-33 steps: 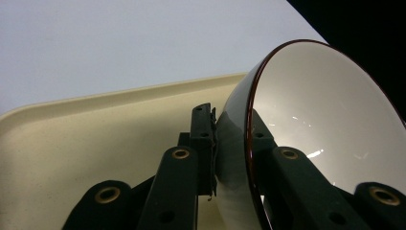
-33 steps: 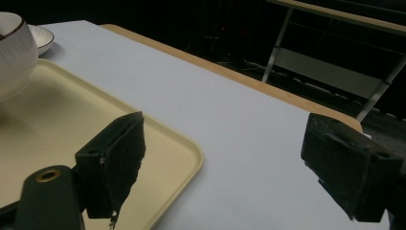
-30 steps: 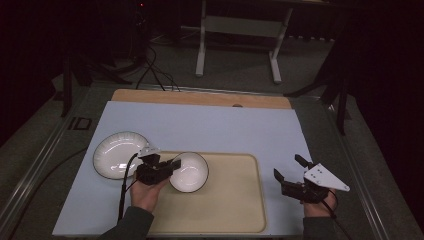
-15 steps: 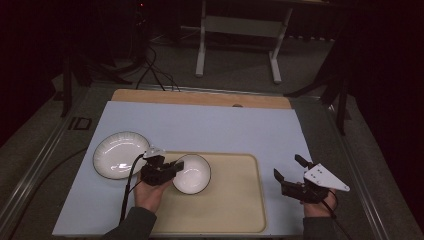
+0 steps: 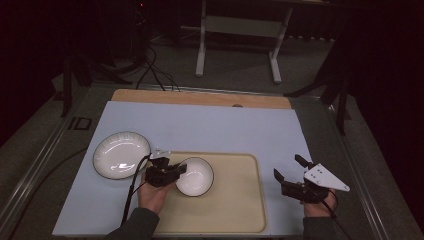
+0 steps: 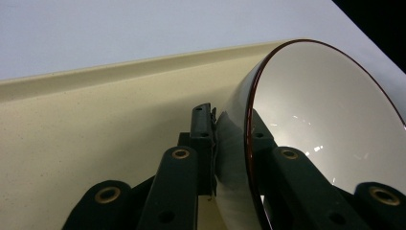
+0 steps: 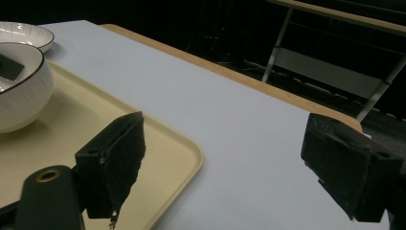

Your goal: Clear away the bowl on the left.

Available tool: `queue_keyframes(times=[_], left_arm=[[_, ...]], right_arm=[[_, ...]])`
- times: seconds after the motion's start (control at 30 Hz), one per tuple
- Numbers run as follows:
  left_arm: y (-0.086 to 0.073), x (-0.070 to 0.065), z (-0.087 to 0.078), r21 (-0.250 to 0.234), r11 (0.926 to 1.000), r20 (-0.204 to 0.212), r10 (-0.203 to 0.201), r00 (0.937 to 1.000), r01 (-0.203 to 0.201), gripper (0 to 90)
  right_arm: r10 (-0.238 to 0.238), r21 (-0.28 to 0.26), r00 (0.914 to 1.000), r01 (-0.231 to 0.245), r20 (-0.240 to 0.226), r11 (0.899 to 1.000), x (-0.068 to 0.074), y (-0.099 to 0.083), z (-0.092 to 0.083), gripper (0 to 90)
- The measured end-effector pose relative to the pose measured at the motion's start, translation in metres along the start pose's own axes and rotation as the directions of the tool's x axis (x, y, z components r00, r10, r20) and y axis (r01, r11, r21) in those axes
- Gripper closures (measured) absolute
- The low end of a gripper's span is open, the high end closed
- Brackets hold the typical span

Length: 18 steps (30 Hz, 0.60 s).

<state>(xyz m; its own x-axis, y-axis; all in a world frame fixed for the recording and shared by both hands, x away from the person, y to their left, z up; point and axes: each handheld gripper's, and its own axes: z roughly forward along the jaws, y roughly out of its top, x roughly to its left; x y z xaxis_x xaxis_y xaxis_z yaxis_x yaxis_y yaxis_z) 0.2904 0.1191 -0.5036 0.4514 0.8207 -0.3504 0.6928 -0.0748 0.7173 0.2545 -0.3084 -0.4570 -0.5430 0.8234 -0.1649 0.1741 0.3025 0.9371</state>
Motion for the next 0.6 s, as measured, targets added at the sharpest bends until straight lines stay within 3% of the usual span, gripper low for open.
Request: queue_keyframes(times=[0.6], left_arm=[[-0.0037,-0.0013,0.0088,0.033,0.9994,-0.017,0.008,0.9998,-0.007,79.7]], right_arm=[[-0.001,-0.005,1.0000,0.001,0.000,1.000,-0.0005,0.0001,-0.0004,14.8]])
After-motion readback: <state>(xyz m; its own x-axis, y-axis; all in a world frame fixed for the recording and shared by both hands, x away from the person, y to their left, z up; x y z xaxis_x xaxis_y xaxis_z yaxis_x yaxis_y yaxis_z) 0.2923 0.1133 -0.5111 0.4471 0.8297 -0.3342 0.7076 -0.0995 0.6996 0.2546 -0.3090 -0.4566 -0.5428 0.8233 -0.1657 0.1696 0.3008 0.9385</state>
